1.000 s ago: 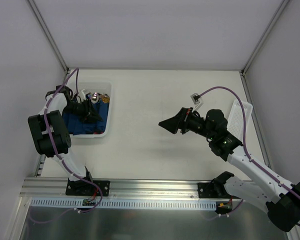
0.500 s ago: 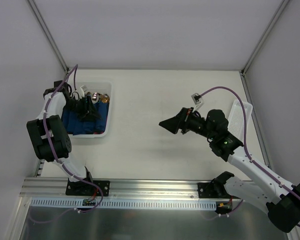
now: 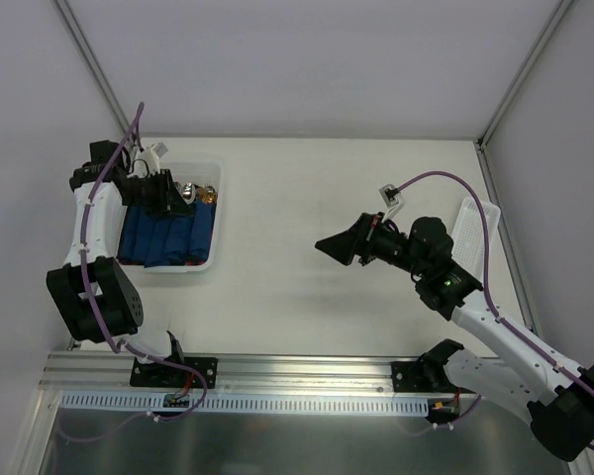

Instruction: Place the utensils on the paper napkin and roll it up

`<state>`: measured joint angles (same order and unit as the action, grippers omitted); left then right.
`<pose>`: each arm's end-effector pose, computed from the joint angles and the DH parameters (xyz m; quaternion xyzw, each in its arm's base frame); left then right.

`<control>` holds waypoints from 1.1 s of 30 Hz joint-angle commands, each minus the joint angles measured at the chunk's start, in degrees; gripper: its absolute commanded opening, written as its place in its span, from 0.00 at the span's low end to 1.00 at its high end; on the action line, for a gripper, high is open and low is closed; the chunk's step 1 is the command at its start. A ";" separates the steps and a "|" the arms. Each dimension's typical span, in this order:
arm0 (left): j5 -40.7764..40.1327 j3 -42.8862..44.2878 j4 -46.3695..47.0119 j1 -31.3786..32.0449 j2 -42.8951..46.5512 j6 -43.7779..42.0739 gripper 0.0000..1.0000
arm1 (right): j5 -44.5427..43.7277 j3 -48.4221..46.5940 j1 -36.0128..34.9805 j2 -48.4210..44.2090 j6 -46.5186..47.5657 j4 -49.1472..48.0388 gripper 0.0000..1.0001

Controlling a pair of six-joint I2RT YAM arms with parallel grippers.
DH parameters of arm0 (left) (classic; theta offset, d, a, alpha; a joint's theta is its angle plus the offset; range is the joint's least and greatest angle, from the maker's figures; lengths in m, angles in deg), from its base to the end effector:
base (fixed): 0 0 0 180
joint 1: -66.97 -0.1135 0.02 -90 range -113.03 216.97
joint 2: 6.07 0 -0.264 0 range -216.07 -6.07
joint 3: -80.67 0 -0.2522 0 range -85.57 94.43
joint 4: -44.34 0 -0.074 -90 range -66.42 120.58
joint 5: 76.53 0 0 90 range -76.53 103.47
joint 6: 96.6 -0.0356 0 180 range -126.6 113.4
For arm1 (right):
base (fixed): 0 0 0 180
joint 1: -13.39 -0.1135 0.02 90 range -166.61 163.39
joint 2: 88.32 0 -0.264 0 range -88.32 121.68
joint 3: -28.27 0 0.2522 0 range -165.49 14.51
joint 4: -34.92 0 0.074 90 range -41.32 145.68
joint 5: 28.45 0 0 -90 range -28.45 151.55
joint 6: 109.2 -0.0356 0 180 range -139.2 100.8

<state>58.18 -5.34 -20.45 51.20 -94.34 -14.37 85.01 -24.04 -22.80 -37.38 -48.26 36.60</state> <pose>0.3090 0.0612 0.3173 0.0390 0.8963 -0.3086 0.3162 0.1631 0.1369 0.3239 -0.1863 0.6840 0.4937 0.5038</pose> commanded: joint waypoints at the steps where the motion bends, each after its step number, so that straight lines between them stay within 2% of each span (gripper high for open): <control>1: 5.73 -3.40 -1.53 1.35 -0.32 -2.33 0.17 | 1.32 -0.22 0.41 -0.49 0.32 -1.37 0.99; 4: 6.71 -5.51 -1.53 1.71 -2.16 -2.51 0.13 | 1.32 -0.30 0.41 -0.49 0.32 -1.20 0.99; 8: 7.06 -7.36 -0.83 1.79 -2.52 -4.00 0.14 | 0.97 -0.30 0.41 -0.58 0.67 -0.58 0.99; 11: 8.56 -9.29 -0.83 4.16 -0.77 -7.25 0.15 | -0.17 0.14 0.33 -0.40 1.37 0.47 0.99; 14: 6.45 -12.54 0.74 11.18 3.88 -9.54 0.15 | -1.05 0.22 0.50 0.21 2.69 2.58 0.99; 18: 2.06 -17.90 6.89 20.41 10.47 -7.53 0.17 | -2.89 0.58 1.11 0.74 4.36 5.39 0.99; 24: -11.38 -26.43 21.13 30.43 17.06 -1.02 0.24 | -11.75 -2.67 2.35 1.80 12.52 19.53 0.99; 25: -13.49 -27.65 22.45 31.75 17.69 0.29 0.31 | -13.17 -3.29 2.43 1.88 13.84 23.20 0.99; 26: -17.86 -28.02 24.46 34.29 18.13 0.91 0.34 | -14.40 -3.90 2.52 2.06 16.55 25.15 0.99; 28: -20.79 -28.63 25.71 36.33 18.92 1.44 0.38 | -19.66 -6.27 2.52 2.67 19.29 30.93 0.99; 30: -25.95 -29.07 27.46 38.78 19.54 1.62 0.58 | -25.71 -7.94 2.52 3.11 22.53 35.43 0.99; 31: -26.94 -28.90 27.64 39.32 19.54 1.01 0.81 | -27.49 -8.38 2.61 3.20 23.51 36.50 0.99; 32: -27.56 -28.72 27.82 39.85 19.63 0.74 0.97 | -28.90 -8.74 2.52 3.12 24.30 37.55 0.99; 33: -28.09 -28.46 27.91 40.29 19.89 0.48 0.99 | -32.22 -9.00 2.61 3.20 25.62 38.52 0.99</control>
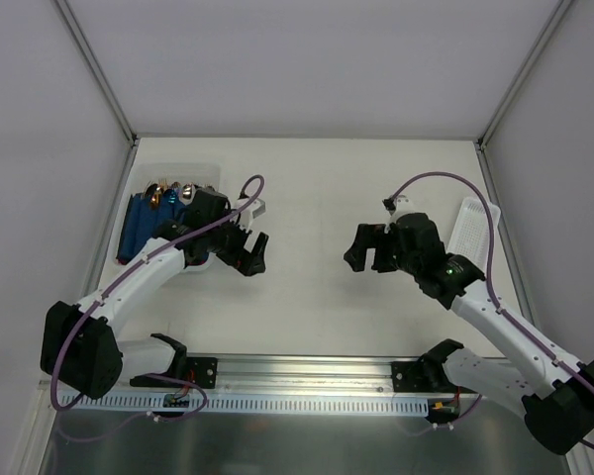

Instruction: Place the utensils on the paper napkin and roll it up

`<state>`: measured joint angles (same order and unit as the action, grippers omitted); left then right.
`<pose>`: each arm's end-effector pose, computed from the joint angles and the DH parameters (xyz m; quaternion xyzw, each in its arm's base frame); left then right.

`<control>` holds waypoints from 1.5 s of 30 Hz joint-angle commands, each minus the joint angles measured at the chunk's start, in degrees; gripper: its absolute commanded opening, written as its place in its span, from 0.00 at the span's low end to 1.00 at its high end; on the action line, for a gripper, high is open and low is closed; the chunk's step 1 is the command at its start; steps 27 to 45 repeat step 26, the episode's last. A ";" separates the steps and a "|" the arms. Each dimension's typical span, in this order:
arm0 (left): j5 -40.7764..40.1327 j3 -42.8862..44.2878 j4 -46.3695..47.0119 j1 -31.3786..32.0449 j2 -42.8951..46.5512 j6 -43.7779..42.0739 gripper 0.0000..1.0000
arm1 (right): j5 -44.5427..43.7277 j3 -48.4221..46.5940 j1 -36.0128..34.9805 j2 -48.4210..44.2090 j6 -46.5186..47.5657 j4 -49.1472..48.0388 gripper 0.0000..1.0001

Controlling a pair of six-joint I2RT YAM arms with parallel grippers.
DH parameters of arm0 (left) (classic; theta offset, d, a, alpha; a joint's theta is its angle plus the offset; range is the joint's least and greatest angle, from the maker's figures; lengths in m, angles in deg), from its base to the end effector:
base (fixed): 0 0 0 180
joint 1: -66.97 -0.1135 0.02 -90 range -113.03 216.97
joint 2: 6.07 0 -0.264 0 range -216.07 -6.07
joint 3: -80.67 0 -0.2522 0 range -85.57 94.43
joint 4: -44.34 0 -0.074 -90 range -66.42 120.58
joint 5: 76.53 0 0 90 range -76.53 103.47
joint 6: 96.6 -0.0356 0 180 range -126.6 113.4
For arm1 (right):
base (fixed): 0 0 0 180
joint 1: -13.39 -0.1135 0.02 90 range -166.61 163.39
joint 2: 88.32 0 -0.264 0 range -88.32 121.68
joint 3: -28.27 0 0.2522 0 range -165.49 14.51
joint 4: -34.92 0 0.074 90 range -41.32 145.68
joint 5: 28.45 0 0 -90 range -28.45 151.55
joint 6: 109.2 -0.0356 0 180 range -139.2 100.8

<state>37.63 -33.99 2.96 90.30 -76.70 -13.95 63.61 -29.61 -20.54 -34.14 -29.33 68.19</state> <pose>0.2299 -0.1150 0.2618 0.3149 0.8560 -0.2428 0.3305 0.1756 0.1197 0.2898 -0.1870 0.8436 0.2031 0.4606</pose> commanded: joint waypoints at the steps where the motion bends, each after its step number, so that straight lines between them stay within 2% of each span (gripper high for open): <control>1: -7.73 1.24 4.50 1.45 2.34 -0.38 0.99 | -12.51 -3.87 0.45 -0.21 7.22 8.34 0.99; 9: -13.44 7.31 4.41 1.45 4.09 0.59 0.99 | -18.50 -3.69 3.25 -1.26 8.20 10.29 0.99; 18: -13.78 9.60 4.06 1.36 2.52 3.31 0.99 | -13.94 -6.15 11.78 2.78 9.69 10.38 0.99; 26: -13.44 11.27 2.39 1.36 -0.56 6.47 0.99 | -9.89 -7.82 12.14 3.66 11.71 10.29 0.99; 45: -13.44 11.27 2.39 1.36 -0.56 6.47 0.99 | -9.89 -7.82 12.14 3.66 11.71 10.29 0.99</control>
